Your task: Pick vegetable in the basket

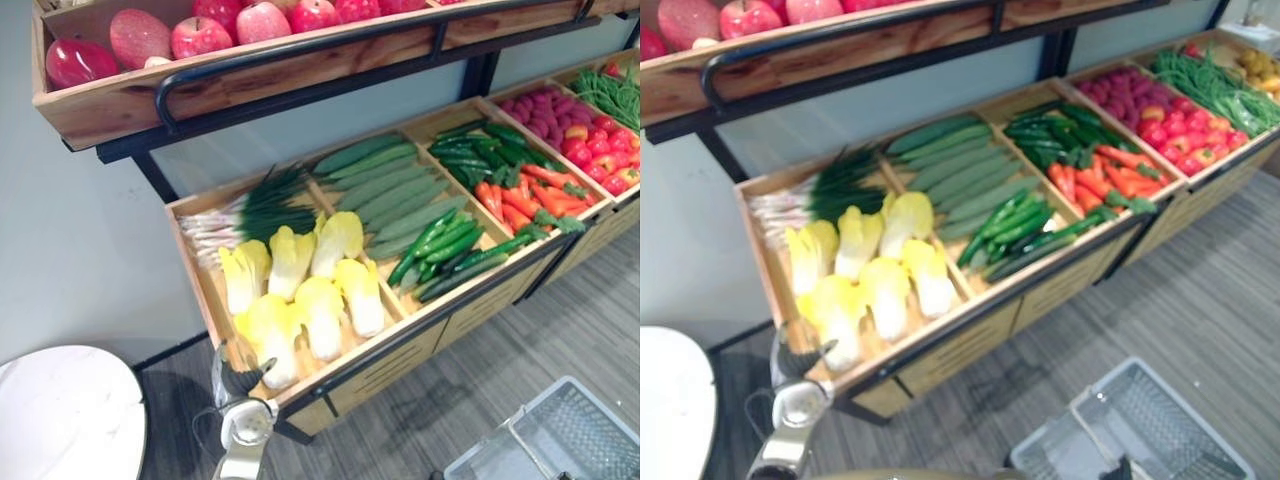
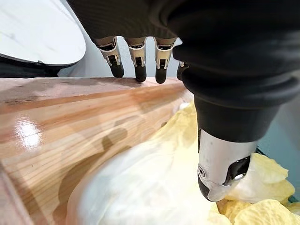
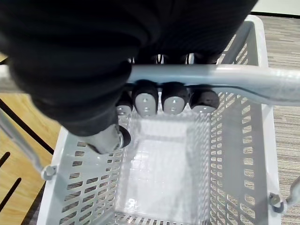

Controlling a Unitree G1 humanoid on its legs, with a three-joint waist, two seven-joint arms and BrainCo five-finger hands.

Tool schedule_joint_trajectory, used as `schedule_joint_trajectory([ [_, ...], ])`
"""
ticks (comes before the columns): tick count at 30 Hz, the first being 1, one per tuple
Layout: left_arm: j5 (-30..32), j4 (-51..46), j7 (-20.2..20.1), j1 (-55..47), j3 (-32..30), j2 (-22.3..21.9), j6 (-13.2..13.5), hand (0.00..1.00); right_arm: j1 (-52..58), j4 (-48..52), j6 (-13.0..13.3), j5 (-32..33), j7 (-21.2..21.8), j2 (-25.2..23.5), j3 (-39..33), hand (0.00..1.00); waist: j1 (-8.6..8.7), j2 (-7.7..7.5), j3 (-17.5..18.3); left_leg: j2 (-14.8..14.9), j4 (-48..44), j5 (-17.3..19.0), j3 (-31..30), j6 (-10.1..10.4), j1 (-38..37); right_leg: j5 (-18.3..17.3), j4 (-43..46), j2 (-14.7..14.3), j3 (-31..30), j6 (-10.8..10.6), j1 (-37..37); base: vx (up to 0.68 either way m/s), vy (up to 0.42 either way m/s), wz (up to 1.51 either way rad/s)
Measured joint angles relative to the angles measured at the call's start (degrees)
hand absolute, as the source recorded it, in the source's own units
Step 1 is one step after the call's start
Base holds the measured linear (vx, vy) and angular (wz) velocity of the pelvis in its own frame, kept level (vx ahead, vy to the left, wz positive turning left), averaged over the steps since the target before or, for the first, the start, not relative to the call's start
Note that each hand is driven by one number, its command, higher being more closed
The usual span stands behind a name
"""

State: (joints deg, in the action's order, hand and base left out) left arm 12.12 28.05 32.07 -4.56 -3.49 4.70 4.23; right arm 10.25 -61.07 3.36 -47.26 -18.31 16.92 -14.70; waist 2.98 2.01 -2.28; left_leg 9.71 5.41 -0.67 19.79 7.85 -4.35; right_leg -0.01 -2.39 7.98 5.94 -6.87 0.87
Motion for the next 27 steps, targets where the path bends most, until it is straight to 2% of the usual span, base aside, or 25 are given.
schedule_joint_trajectory([
  [5, -0.1, -4.4, -1.8, -2.0, 1.4, 0.0, -0.6, 0.00, -0.1, 0.0, -0.2, 0.0, 0.0, 0.0, 0.0, 1.00, -0.09, 0.01, 0.0, -0.2, 0.0, 0.0, -0.1, 0.0, 0.1, 0.0, 0.0, 0.2, 0.1, 0.0, 0.0, 0.00, 0.001, 0.01],
  [10, 0.0, -9.4, -5.6, -1.6, 6.6, -1.9, 0.3, 0.00, -0.5, -0.1, -0.2, 0.0, 0.0, 0.0, 0.0, 1.00, 0.21, 0.15, 0.1, -0.2, 0.0, 0.0, -0.1, -0.1, 0.1, 0.0, 0.3, 0.2, 0.2, 0.0, 0.0, 0.00, 0.000, 0.00],
  [27, 0.3, -13.3, -5.9, -1.9, 6.3, -2.3, 0.3, 0.00, -0.5, -0.5, -0.3, 0.0, 0.0, -0.1, -0.7, 1.00, 0.15, 0.25, 0.2, -0.2, 0.0, -0.2, -0.4, -0.3, 0.0, 0.0, 0.6, 0.3, 0.5, 0.0, 0.0, 0.00, 0.000, 0.00],
])
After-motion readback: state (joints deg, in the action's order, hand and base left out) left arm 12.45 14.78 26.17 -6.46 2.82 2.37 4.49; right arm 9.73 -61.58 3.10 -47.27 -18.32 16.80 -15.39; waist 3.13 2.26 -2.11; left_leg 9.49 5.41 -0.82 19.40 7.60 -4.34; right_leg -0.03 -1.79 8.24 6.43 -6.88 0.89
